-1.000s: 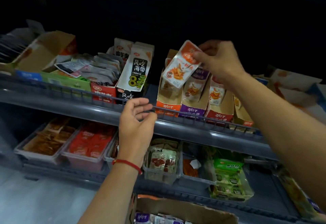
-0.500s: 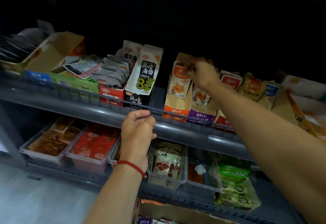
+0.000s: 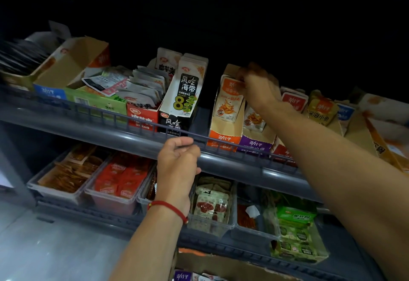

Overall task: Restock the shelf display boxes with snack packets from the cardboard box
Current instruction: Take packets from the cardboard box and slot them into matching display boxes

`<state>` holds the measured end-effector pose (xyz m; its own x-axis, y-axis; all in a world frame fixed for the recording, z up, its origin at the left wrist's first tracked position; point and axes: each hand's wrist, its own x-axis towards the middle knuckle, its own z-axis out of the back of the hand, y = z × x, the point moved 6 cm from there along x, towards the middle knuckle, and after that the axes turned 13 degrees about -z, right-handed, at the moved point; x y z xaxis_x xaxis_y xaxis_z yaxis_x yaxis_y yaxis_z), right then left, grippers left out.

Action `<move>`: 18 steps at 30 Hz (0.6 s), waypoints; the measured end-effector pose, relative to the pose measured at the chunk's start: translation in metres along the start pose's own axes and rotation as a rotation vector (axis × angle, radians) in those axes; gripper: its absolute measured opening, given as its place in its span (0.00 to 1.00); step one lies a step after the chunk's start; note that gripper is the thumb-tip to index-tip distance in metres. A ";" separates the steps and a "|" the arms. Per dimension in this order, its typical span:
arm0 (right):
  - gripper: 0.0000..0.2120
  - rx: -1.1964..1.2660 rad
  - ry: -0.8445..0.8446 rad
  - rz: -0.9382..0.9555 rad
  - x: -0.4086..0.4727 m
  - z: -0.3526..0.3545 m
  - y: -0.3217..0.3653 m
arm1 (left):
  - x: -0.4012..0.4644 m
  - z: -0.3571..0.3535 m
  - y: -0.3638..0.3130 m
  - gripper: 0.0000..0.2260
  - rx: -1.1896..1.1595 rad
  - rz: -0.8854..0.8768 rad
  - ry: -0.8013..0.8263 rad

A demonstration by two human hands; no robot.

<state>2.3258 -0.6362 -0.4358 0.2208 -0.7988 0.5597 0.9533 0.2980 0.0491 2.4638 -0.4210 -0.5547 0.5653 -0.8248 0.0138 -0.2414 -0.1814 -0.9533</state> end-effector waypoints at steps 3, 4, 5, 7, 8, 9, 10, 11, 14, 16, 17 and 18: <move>0.22 -0.032 0.007 0.002 0.003 -0.004 -0.004 | -0.001 -0.001 0.001 0.09 0.011 -0.005 0.007; 0.22 -0.028 0.011 0.000 0.003 -0.004 -0.005 | -0.001 -0.001 0.001 0.09 0.017 -0.009 0.012; 0.20 -0.015 0.007 -0.002 0.001 -0.002 -0.005 | -0.002 -0.002 0.000 0.09 0.024 -0.012 0.018; 0.16 0.020 -0.039 0.011 -0.009 0.011 -0.004 | -0.004 -0.005 0.001 0.09 0.044 -0.017 0.041; 0.15 0.056 -0.087 0.041 -0.019 0.021 -0.002 | -0.005 -0.007 0.001 0.09 0.059 -0.021 0.059; 0.13 0.112 -0.136 0.087 -0.033 0.033 0.000 | -0.008 -0.008 0.001 0.08 0.081 -0.026 0.084; 0.12 0.182 -0.160 0.136 -0.051 0.045 0.002 | -0.011 -0.011 0.003 0.08 0.109 -0.033 0.114; 0.10 0.253 -0.150 0.184 -0.073 0.056 0.002 | -0.014 -0.013 0.006 0.08 0.144 -0.039 0.143; 0.07 0.454 0.060 0.271 -0.155 0.068 -0.008 | -0.028 -0.018 0.021 0.07 0.269 -0.062 0.232; 0.05 0.543 0.365 0.211 -0.213 0.056 -0.021 | -0.040 -0.022 0.040 0.06 0.387 -0.091 0.316; 0.05 0.561 0.546 0.159 -0.243 0.044 -0.028 | -0.049 -0.026 0.055 0.06 0.456 -0.098 0.367; 0.05 0.557 0.726 0.114 -0.273 0.027 -0.037 | -0.059 -0.028 0.071 0.07 0.531 -0.097 0.418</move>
<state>2.2252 -0.4153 -0.5680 0.5617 -0.8250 -0.0617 0.7226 0.4530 0.5222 2.3910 -0.4003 -0.6148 0.1865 -0.9751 0.1199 0.2751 -0.0653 -0.9592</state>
